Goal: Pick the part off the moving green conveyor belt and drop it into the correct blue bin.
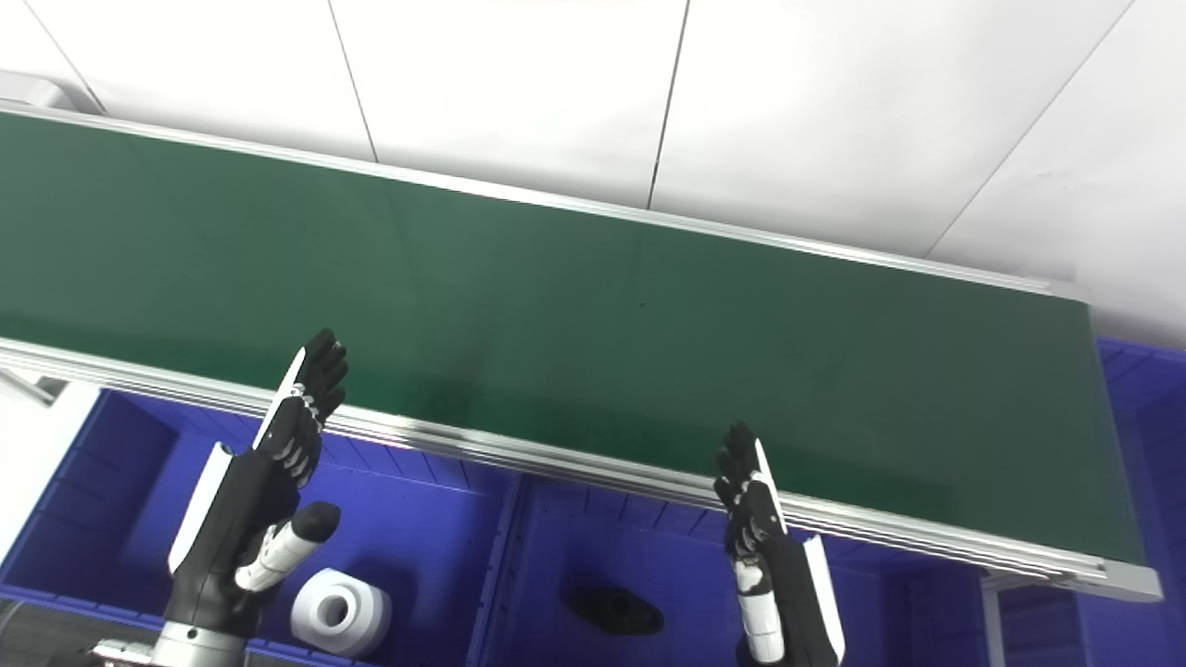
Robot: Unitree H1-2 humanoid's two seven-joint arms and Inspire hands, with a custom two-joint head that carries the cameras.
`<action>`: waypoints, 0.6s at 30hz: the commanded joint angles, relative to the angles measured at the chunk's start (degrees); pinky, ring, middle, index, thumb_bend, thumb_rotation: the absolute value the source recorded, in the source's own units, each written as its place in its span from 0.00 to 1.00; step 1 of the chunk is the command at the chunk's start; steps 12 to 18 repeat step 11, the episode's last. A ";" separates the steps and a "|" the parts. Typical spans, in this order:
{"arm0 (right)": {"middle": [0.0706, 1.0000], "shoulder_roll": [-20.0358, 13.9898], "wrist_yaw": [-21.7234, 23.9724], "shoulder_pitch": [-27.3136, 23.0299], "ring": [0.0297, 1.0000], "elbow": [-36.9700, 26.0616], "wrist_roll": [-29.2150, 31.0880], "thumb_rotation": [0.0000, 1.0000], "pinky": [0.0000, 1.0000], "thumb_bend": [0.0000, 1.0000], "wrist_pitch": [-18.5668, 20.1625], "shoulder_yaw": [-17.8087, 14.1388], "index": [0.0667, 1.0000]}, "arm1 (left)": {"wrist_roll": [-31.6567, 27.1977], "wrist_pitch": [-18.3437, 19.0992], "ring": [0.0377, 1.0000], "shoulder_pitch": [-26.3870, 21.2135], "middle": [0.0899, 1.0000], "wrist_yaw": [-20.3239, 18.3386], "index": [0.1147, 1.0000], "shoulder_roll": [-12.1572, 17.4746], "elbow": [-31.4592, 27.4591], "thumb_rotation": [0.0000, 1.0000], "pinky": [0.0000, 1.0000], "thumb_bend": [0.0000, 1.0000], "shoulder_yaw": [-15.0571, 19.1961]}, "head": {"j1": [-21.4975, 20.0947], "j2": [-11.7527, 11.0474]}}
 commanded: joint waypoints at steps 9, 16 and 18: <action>1.00 3.86 -5.35 9.63 1.00 -9.53 -8.66 0.99 1.00 0.96 -7.08 0.61 1.00 | -7.05 5.51 1.00 -4.30 1.00 -0.40 1.00 -0.67 -8.43 0.81 1.00 0.78 -7.16 | -10.15 -0.38; 1.00 5.10 -6.46 12.04 1.00 -10.39 -10.04 0.99 1.00 0.96 -8.32 1.47 1.00 | -7.30 6.35 1.00 -6.04 1.00 -0.57 1.00 -0.46 -8.48 0.84 1.00 0.78 -7.96 | -10.97 -0.29; 1.00 5.10 -6.46 12.04 1.00 -10.39 -10.04 0.99 1.00 0.96 -8.32 1.47 1.00 | -7.30 6.35 1.00 -6.04 1.00 -0.57 1.00 -0.46 -8.48 0.84 1.00 0.78 -7.96 | -10.97 -0.29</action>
